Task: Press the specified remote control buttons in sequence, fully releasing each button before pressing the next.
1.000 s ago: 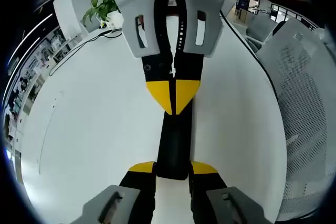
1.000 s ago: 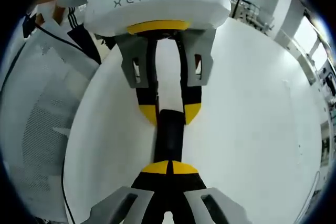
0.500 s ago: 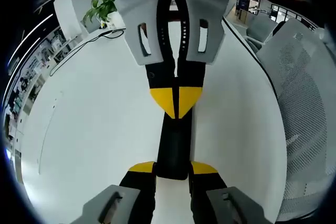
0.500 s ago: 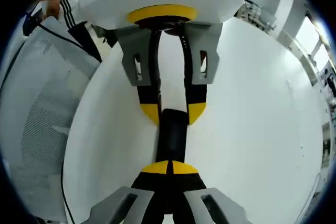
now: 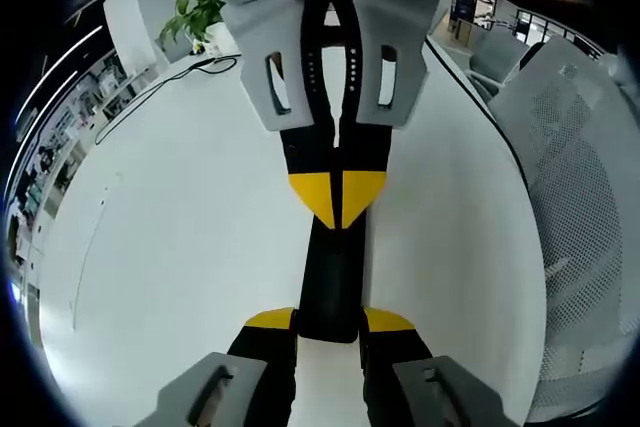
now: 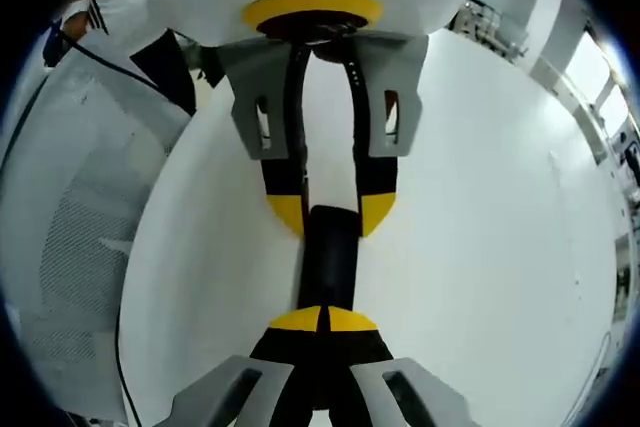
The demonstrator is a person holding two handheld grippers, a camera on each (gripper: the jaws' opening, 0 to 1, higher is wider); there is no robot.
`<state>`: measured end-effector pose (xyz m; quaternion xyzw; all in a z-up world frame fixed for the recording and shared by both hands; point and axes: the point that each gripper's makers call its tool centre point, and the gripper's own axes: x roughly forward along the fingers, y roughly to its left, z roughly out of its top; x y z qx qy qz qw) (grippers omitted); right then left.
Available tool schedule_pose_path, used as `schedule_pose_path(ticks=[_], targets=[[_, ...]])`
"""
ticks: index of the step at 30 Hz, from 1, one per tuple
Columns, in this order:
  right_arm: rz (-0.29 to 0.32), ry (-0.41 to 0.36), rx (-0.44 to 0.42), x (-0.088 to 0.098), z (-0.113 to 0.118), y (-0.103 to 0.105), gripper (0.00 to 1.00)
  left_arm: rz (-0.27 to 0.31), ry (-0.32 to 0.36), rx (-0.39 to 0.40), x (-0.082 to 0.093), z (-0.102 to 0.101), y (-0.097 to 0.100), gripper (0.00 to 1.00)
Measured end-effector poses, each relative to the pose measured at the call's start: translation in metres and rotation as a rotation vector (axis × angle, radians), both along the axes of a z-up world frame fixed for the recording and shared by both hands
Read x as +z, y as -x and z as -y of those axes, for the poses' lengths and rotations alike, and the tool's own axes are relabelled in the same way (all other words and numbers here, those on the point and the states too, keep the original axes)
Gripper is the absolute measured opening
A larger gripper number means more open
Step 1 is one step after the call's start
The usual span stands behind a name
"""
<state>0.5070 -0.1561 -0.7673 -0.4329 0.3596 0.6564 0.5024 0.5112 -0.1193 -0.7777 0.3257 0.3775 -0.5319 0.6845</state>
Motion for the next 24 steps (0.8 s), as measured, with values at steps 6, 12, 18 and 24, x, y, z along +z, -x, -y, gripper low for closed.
schedule_pose_path(ticks=[6,12,18,24], targets=[[-0.016,0.018,-0.016,-0.0014,0.0,-0.0009,0.0,-0.002,0.001,-0.001,0.0,0.0002,0.0004,0.23],[-0.004,0.033,-0.006,-0.0017,0.0003,0.0001,0.0,-0.002,0.001,-0.001,0.0001,0.0001,0.001,0.23],[-0.016,0.022,-0.021,-0.0014,0.0009,-0.0002,0.0,-0.002,0.002,0.002,0.0002,-0.0001,0.0014,0.23],[-0.023,-0.011,-0.035,0.0009,0.0011,-0.0003,0.0,-0.003,0.003,0.001,0.0004,-0.0001,0.0014,0.23]])
